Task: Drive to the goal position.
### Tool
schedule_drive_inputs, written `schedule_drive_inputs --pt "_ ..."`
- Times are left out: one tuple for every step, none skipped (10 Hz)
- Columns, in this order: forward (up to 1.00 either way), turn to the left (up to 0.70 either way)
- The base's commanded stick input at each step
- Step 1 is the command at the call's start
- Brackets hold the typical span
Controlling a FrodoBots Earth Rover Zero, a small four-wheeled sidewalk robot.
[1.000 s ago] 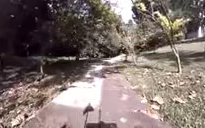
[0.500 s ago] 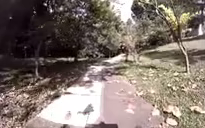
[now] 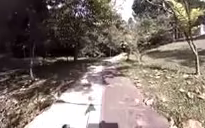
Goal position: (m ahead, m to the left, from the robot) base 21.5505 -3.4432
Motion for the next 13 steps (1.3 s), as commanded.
schedule_drive_inputs --pt "0.70 -0.27" --pt "0.70 -0.21" --pt "0.70 0.00" --pt "0.70 0.00" --pt "0.70 0.00" --pt "0.70 0.00" --pt "0.70 0.00" --pt "0.70 0.00" --pt "0.70 0.00" --pt "0.70 0.00" --pt "0.70 0.00" --pt "0.70 0.00" --pt "0.70 0.00"
